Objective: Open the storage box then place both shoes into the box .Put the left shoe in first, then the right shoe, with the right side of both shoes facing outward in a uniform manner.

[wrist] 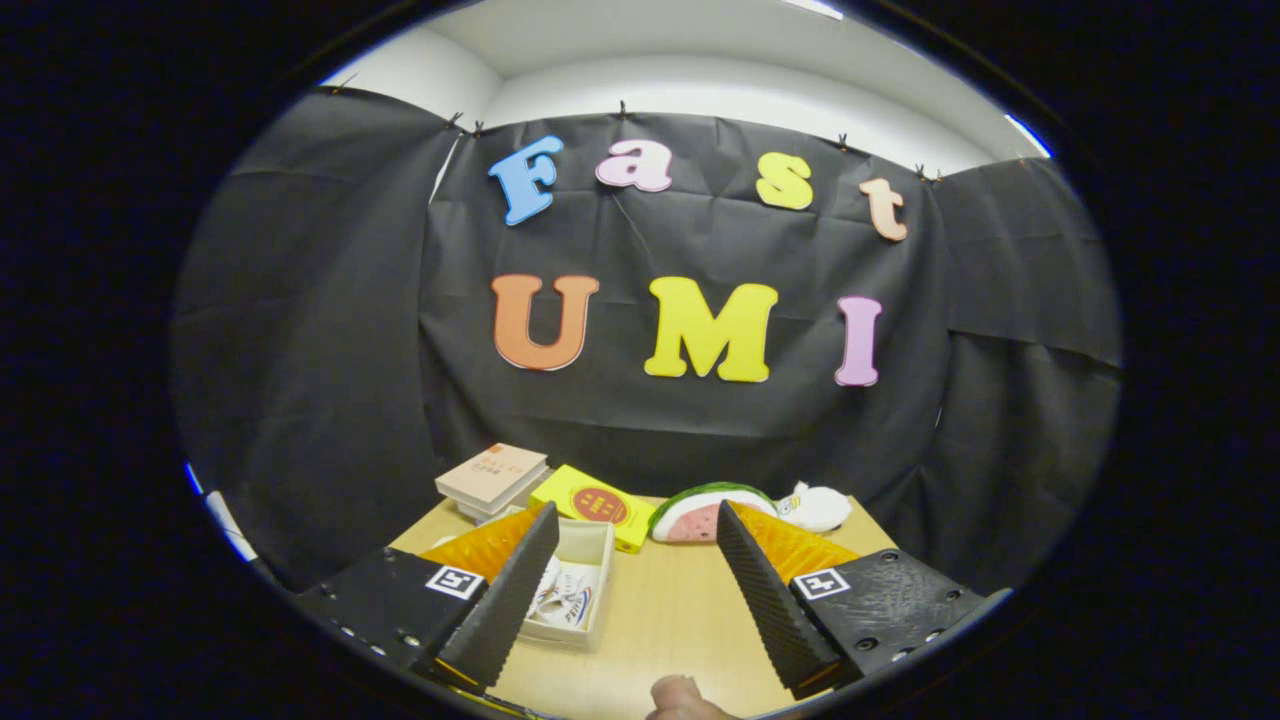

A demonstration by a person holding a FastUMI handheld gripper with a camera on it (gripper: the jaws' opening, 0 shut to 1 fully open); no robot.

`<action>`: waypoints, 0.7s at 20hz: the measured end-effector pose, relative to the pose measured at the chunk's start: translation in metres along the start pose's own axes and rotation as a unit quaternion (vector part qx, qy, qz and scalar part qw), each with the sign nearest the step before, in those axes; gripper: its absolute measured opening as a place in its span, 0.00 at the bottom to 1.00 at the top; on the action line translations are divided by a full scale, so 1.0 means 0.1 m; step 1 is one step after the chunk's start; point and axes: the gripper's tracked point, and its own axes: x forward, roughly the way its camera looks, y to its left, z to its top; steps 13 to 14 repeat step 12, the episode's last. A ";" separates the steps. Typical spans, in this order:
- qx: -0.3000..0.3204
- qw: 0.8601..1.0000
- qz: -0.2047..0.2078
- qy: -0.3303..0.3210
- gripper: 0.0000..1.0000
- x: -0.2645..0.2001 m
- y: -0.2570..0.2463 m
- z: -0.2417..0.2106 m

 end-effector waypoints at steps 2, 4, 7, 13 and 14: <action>-0.001 1.000 -0.008 -0.006 0.96 -0.07 -0.11 0.10; 0.002 1.000 -0.015 -0.009 0.96 -0.10 -0.22 0.17; 0.005 1.000 -0.015 -0.011 0.96 -0.14 -0.29 0.25; 0.012 1.000 -0.013 -0.010 0.96 -0.19 -0.32 0.33; 0.012 1.000 -0.013 -0.010 0.96 -0.19 -0.32 0.33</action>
